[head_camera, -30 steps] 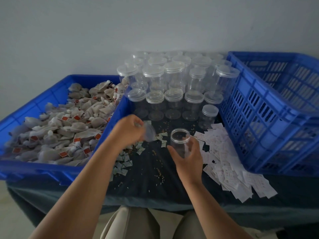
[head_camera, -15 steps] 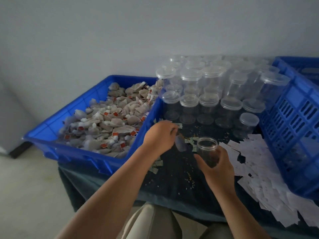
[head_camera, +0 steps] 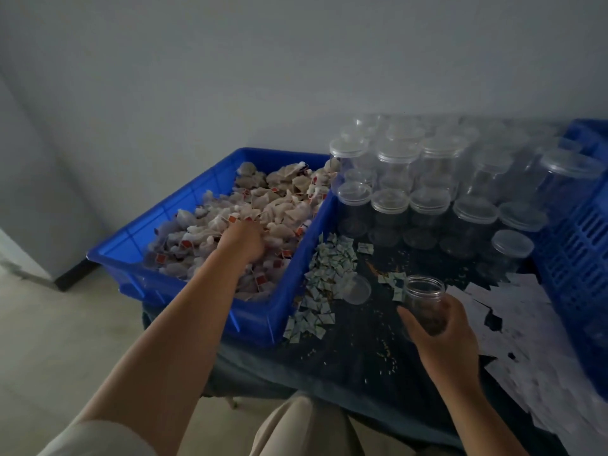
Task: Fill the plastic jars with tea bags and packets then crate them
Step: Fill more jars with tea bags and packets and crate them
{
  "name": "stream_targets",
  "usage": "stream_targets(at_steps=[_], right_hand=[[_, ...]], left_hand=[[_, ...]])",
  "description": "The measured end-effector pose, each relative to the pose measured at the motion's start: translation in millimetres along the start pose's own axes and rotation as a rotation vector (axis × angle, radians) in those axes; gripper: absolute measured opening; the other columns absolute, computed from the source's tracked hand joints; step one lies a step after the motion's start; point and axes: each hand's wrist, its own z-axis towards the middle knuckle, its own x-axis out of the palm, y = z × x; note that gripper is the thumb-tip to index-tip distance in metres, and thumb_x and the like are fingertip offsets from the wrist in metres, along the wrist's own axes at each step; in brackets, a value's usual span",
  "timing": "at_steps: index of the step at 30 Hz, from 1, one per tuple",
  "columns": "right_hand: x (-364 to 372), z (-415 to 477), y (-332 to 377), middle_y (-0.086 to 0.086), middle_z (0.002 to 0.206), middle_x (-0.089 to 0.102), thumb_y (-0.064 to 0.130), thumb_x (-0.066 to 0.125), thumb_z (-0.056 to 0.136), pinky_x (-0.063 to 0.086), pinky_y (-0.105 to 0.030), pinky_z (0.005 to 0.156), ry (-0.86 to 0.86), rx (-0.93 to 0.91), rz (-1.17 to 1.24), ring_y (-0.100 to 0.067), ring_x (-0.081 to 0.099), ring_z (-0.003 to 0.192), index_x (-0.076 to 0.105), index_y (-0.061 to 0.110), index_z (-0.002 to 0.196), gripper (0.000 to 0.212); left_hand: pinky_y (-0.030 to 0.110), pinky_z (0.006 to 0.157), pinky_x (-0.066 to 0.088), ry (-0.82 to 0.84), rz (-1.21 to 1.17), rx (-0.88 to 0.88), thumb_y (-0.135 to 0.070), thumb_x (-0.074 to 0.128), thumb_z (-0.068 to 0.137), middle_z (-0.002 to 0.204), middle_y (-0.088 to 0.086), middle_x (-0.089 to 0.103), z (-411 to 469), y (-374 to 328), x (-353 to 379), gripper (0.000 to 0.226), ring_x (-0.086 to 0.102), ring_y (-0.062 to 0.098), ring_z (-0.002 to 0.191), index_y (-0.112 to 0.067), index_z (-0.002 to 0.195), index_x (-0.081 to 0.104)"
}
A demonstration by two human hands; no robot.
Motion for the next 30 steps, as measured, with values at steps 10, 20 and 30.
stream_targets(at_steps=[10,20,30], right_hand=[[-2.0,-2.2,8.7,0.037,0.109,0.068,0.071,0.079,0.071,0.054,-0.012,0.069,0.049,-0.056,0.078,0.011,0.069,0.093,0.055,0.056,0.115,0.053],[-2.9,-1.9,3.6,0.032,0.110,0.072,0.075,0.078,0.075,0.058,-0.016,0.077,0.105,-0.107,0.037,0.007,0.072,0.096,0.054,0.055,0.120,0.055],[-5.1,-1.5,2.7,0.024,0.104,0.074,0.072,0.080,0.077,0.061,-0.021,0.077,0.070,-0.069,0.099,0.001,0.074,0.092,0.056,0.041,0.124,0.061]], left_hand=[[0.021,0.069,0.061,-0.188,-1.190,0.222,-0.042,0.075,0.096,0.086,-0.010,0.078,-37.5,-31.9,-38.4,0.016,0.075,0.007,0.077,-0.026,0.100,0.077],[0.014,0.066,0.053,-0.192,-1.226,0.469,-0.034,0.066,0.104,0.081,-0.011,0.071,-83.0,-129.8,-91.0,0.020,0.068,-0.002,0.072,-0.016,0.106,0.073],[0.035,0.082,0.061,0.050,-1.125,0.689,-0.062,0.069,0.086,0.098,0.001,0.076,-102.5,-176.5,-83.5,0.031,0.071,0.013,0.091,-0.037,0.102,0.077]])
